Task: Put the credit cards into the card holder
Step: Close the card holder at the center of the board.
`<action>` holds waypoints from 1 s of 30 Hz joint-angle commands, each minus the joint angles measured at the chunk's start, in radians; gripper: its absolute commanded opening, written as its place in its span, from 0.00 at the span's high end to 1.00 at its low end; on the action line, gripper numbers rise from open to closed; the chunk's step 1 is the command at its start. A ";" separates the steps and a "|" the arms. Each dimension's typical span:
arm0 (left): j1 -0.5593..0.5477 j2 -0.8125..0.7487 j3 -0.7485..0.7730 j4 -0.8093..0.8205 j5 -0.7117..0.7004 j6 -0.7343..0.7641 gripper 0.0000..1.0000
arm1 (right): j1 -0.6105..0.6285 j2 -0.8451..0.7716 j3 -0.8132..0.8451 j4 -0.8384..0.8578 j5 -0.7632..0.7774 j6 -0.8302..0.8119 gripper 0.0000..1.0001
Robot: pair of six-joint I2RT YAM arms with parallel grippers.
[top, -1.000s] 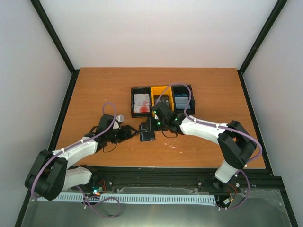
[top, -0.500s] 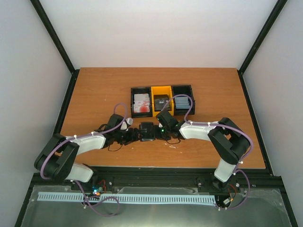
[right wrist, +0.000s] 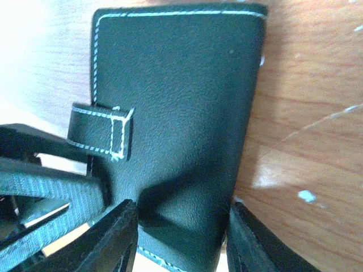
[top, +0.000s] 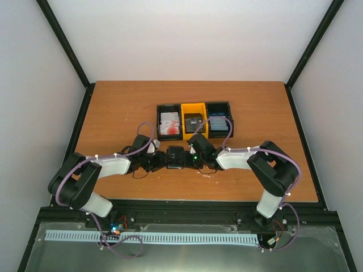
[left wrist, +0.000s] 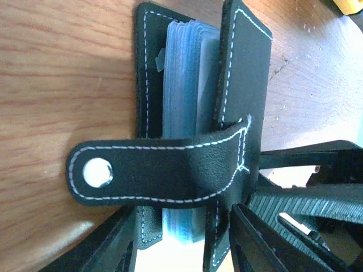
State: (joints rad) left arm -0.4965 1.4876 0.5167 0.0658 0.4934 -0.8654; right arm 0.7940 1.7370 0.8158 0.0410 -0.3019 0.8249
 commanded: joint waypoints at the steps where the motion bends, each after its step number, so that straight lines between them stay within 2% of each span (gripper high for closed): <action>1: -0.008 0.007 0.015 -0.027 -0.050 -0.032 0.56 | -0.003 0.006 -0.036 0.145 -0.108 0.026 0.57; 7: -0.007 0.037 0.013 -0.043 -0.056 -0.031 0.75 | -0.006 0.004 -0.065 0.286 -0.150 0.101 0.55; 10: -0.004 0.030 0.009 -0.055 -0.069 -0.029 0.80 | -0.006 0.012 -0.066 0.273 -0.118 0.122 0.52; 13: 0.009 0.021 -0.009 -0.053 -0.071 -0.031 0.85 | -0.006 0.013 -0.053 0.188 -0.028 0.118 0.50; 15: 0.026 0.015 -0.029 -0.043 -0.062 -0.029 0.87 | -0.006 0.010 -0.049 0.137 0.031 0.115 0.49; 18: 0.050 0.011 -0.051 -0.022 -0.042 -0.025 0.89 | -0.006 0.031 -0.035 0.116 0.034 0.099 0.48; 26: 0.096 0.020 -0.083 0.004 -0.006 -0.009 0.90 | -0.002 0.153 0.039 0.201 -0.157 0.093 0.49; 30: 0.107 0.033 -0.090 0.014 0.010 -0.001 0.90 | 0.004 0.188 0.038 0.307 -0.216 0.129 0.50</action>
State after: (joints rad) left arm -0.4026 1.4929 0.4553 0.1211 0.5213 -0.8925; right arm 0.7799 1.8648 0.8574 0.2729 -0.4156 0.9268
